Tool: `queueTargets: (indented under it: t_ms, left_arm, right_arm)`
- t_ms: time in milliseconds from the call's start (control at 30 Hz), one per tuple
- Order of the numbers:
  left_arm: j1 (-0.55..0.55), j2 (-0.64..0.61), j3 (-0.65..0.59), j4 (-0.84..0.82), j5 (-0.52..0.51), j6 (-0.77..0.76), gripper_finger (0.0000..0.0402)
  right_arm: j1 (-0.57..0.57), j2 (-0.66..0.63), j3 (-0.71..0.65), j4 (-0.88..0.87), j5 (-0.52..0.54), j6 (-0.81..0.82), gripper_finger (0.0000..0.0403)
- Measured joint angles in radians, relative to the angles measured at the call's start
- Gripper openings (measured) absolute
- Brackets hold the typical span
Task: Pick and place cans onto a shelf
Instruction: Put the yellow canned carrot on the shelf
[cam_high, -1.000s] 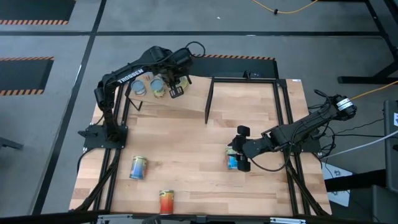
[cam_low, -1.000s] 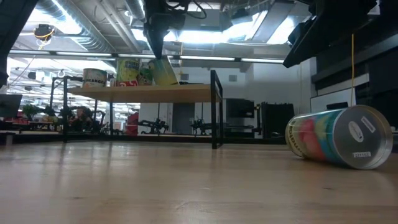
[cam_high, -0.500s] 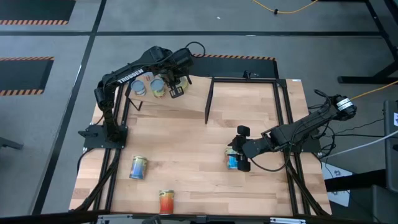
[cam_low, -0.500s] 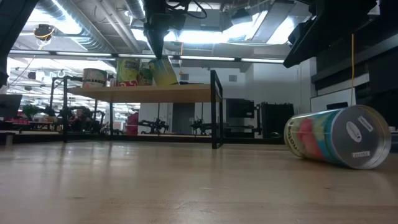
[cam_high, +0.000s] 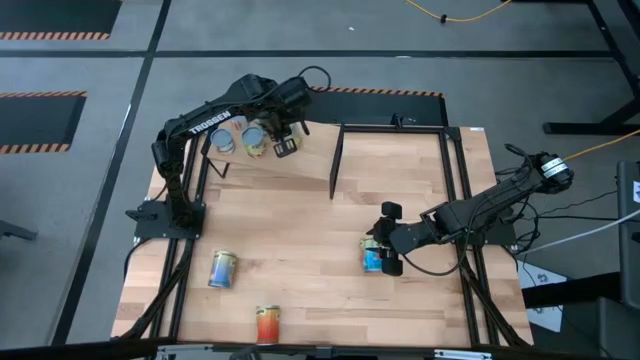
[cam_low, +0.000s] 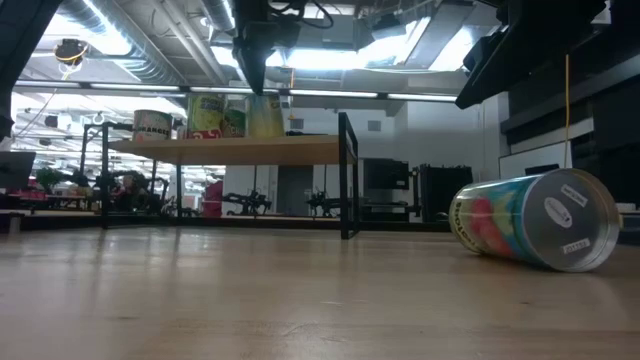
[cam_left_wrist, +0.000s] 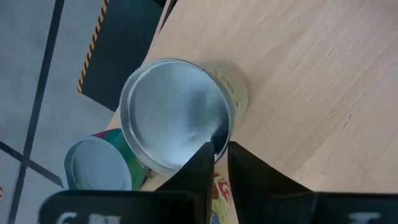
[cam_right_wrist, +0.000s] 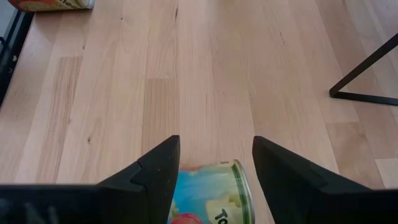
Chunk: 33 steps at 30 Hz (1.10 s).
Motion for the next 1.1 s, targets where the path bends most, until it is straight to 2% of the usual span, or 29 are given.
queueTargets:
  t_ms: [633,967,1100]
  left_arm:
    - [-0.026,-0.003,0.000,0.063,-0.002,-0.001,0.0027]
    - [-0.095,-0.014,-0.001,-0.088,-0.004,-0.002,0.0003]
    - [-0.114,-0.014,-0.006,-0.083,-0.012,-0.002,0.0005]
  right_arm:
    - [0.000,0.001,0.000,0.000,0.000,0.000,0.0207]
    - [0.000,0.001,0.000,0.000,0.000,0.007,0.0207]
    - [0.000,0.001,0.000,0.000,0.000,0.007,0.0207]
